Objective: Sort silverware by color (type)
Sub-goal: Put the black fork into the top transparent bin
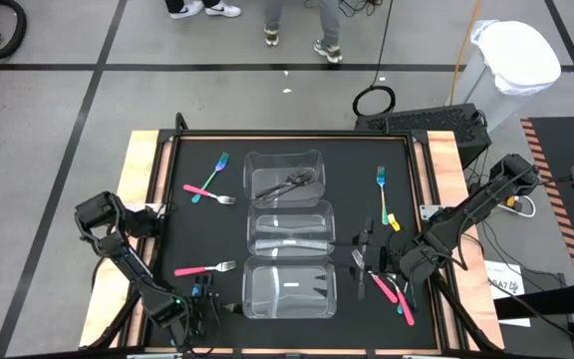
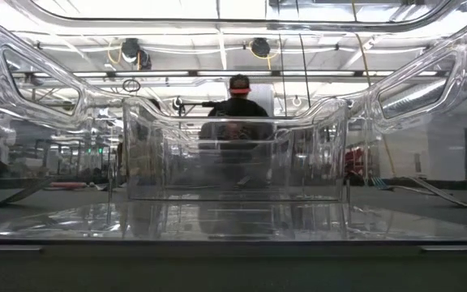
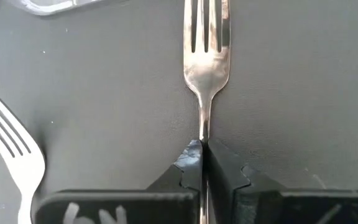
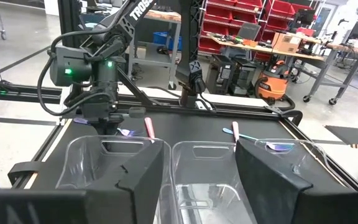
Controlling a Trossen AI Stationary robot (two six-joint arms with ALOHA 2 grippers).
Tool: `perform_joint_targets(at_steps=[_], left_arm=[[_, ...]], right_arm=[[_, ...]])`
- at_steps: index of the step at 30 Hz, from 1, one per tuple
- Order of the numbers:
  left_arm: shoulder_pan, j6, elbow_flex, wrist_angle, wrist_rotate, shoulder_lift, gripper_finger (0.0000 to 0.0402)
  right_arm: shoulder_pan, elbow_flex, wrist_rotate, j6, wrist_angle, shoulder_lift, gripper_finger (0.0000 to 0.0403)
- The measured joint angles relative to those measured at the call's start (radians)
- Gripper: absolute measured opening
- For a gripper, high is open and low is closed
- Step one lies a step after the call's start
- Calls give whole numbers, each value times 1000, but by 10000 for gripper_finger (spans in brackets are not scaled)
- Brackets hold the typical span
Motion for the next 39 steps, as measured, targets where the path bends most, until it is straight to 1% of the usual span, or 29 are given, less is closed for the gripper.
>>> perform_joint_targets(at_steps=[5, 8, 15, 25, 28, 32, 39], left_arm=[[-2, 1, -4, -6, 1, -24, 12], [-10, 0, -8, -25, 2, -53, 12], [-34, 0, -5, -8, 7, -124, 12], [-61, 7, -3, -11, -42, -197, 12], [-66, 13, -3, -24, -72, -224, 12], [-67, 79, -2, -32, -114, -250, 12], [-67, 176, -2, -37, -232, -295, 12]], right_arm=[[0, 0, 0, 0, 0, 0, 196], [0, 0, 0, 0, 0, 0, 196], [0, 0, 0, 0, 0, 0, 196], [0, 0, 0, 0, -1, 4, 196], [0, 0, 0, -3, -1, 4, 196], [0, 0, 0, -4, -1, 4, 196], [0, 0, 0, -1, -8, 4, 196]])
